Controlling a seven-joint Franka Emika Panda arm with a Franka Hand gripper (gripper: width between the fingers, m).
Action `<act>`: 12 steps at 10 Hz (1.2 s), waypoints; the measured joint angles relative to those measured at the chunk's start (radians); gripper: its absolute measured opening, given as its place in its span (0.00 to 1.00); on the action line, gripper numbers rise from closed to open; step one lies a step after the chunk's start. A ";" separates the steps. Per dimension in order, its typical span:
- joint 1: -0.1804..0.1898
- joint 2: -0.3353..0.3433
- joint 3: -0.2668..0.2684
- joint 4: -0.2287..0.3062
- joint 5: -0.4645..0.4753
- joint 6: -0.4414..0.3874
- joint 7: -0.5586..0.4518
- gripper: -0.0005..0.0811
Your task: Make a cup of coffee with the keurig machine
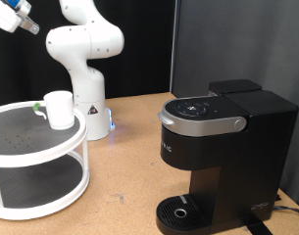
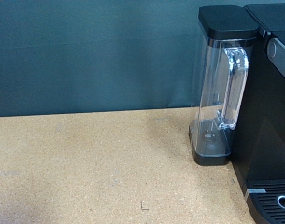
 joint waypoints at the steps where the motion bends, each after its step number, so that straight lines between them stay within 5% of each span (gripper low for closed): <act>1: 0.002 0.001 -0.004 0.000 0.000 0.003 -0.015 0.01; 12: 0.005 0.067 -0.037 -0.081 -0.042 0.122 -0.153 0.01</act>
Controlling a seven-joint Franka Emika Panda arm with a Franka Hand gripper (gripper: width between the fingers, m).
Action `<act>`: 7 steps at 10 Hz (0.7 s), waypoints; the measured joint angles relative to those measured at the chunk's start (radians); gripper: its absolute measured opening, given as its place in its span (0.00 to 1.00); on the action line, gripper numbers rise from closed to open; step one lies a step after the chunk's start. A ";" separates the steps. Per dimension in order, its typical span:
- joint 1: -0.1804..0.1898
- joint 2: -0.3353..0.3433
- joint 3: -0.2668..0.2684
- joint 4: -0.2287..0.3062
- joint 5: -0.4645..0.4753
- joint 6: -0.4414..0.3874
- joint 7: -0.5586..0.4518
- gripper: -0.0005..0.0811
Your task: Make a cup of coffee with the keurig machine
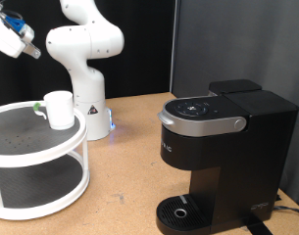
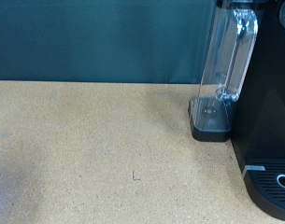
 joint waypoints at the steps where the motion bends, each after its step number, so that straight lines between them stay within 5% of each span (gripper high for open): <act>1: 0.000 0.008 -0.005 -0.015 -0.006 0.016 -0.011 0.01; 6: -0.003 0.023 -0.035 -0.083 -0.066 0.089 -0.069 0.01; 7: -0.007 0.023 -0.040 -0.099 -0.071 0.117 -0.072 0.12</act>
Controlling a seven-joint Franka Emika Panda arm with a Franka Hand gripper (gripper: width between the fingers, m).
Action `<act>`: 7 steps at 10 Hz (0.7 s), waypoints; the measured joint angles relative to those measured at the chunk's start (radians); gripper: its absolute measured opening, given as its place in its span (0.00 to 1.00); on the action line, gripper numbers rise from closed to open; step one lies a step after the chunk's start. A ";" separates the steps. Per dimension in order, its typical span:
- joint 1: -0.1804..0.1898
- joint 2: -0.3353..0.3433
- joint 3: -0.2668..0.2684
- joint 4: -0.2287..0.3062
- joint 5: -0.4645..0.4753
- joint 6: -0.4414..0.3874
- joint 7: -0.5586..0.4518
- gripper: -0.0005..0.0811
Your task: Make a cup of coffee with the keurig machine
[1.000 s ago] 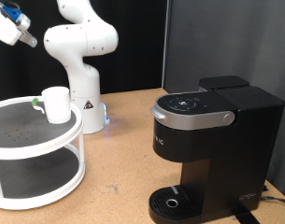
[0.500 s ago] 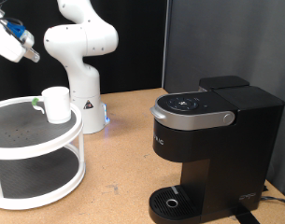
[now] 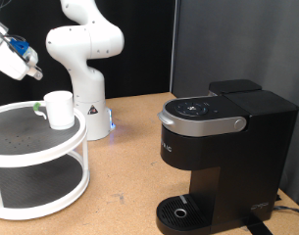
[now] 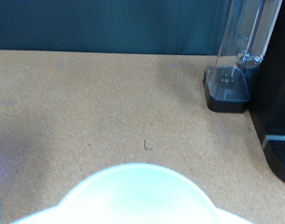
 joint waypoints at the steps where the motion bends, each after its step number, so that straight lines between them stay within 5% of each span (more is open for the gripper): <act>1: -0.004 0.000 -0.005 -0.018 -0.001 0.030 -0.001 0.12; 3: -0.005 0.000 -0.021 -0.046 -0.003 0.067 -0.003 0.51; 4: -0.005 0.000 -0.026 -0.055 -0.009 0.078 -0.004 0.51; 5: -0.005 0.001 -0.030 -0.064 -0.016 0.084 -0.004 0.68; 6: -0.005 0.002 -0.034 -0.072 -0.028 0.094 -0.005 0.68; 7: -0.005 0.002 -0.037 -0.082 -0.036 0.109 -0.005 0.92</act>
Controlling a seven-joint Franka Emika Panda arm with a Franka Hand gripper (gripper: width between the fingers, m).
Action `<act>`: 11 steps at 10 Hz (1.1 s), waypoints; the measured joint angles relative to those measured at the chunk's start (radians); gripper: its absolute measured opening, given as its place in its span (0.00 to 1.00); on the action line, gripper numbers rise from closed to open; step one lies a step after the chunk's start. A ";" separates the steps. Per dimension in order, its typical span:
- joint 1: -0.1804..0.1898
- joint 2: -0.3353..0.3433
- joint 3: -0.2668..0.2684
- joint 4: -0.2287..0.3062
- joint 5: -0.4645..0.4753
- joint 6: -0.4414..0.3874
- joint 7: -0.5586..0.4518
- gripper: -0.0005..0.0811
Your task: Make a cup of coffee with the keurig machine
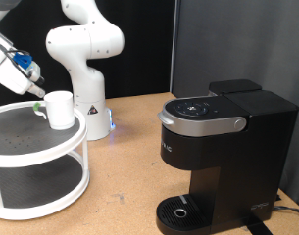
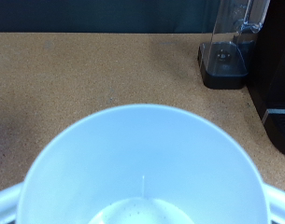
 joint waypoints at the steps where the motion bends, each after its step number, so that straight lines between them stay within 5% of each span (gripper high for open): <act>1: 0.000 0.000 -0.004 -0.009 -0.007 0.015 0.000 0.97; 5: 0.000 0.000 -0.026 -0.039 -0.010 0.098 -0.013 0.99; 11: 0.037 0.030 -0.069 -0.041 -0.010 0.093 -0.029 0.99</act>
